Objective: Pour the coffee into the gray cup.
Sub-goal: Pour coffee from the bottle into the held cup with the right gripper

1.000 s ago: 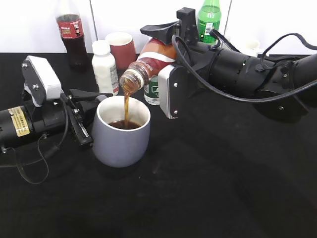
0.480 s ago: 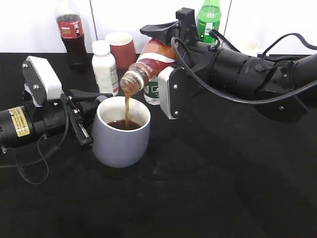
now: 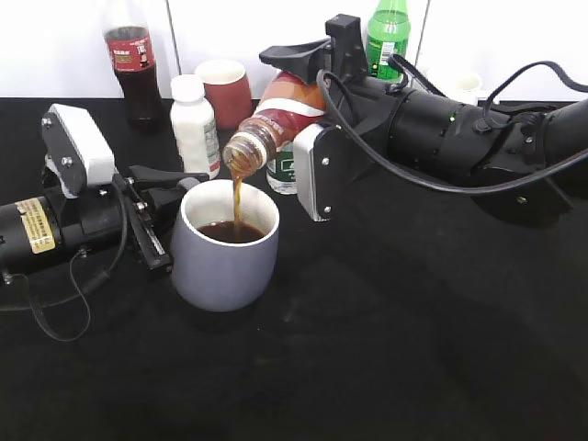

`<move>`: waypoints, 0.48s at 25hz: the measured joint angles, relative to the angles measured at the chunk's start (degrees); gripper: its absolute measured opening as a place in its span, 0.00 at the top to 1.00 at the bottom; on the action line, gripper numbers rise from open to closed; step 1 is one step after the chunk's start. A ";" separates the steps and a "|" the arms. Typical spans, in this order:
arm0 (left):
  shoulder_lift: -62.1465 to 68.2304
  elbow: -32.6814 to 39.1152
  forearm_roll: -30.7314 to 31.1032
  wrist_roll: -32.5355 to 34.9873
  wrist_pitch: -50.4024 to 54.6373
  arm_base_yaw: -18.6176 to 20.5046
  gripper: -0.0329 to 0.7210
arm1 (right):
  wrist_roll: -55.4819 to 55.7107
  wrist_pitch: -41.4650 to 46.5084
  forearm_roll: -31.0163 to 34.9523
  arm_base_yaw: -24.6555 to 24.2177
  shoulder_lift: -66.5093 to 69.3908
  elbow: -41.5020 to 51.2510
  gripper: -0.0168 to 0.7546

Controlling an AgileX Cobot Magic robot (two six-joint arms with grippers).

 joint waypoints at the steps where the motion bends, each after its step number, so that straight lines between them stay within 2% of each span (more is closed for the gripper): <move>1: 0.00 0.00 0.00 0.00 0.00 0.00 0.88 | 0.00 0.00 0.00 0.00 0.00 0.00 0.32; 12: 0.00 0.00 0.00 0.00 0.00 0.00 0.88 | -0.24 -0.05 0.04 0.00 0.00 0.00 0.32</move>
